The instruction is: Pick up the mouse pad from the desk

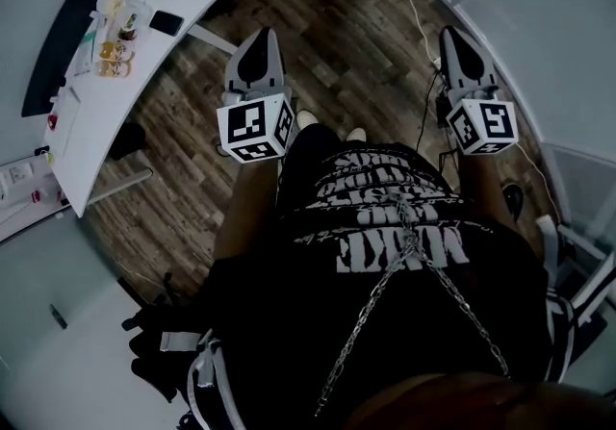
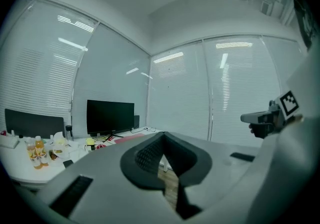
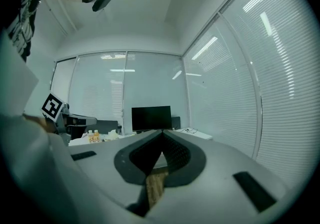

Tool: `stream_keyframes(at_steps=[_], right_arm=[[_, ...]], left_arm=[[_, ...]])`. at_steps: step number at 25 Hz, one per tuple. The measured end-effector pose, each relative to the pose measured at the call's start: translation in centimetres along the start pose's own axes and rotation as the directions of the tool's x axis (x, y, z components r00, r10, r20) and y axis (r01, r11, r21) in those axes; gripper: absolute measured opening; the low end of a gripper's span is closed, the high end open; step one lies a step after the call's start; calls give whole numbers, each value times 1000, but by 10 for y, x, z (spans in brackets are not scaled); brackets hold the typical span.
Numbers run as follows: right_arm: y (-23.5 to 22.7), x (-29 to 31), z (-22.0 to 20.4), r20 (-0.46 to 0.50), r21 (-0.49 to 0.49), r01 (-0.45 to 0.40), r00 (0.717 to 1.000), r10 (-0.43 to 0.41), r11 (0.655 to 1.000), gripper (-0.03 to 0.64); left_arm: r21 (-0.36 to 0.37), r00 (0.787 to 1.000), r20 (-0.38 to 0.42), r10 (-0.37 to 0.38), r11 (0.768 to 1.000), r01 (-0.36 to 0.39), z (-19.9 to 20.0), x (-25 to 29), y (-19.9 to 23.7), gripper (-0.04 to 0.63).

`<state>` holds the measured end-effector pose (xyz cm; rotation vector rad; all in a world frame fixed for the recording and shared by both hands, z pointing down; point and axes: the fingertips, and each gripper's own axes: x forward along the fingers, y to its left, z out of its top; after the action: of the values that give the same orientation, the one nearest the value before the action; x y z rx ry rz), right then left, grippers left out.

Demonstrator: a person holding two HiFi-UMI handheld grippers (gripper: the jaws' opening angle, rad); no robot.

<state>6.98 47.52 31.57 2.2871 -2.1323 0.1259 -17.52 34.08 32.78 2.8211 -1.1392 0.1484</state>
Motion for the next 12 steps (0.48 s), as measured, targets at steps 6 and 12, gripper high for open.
stream_keyframes(at_steps=[6,12], right_arm=[[2,11,-14,-18,2,-17,1000,17,1000,-2],[4,39,-19,-46,5,-24,999,24,1000,-2]], left_arm=[[-5,999,-27,21,1000,-21,-15,11,5,6],[-36,999,-15,-29,999,28,-20,36,16,6]])
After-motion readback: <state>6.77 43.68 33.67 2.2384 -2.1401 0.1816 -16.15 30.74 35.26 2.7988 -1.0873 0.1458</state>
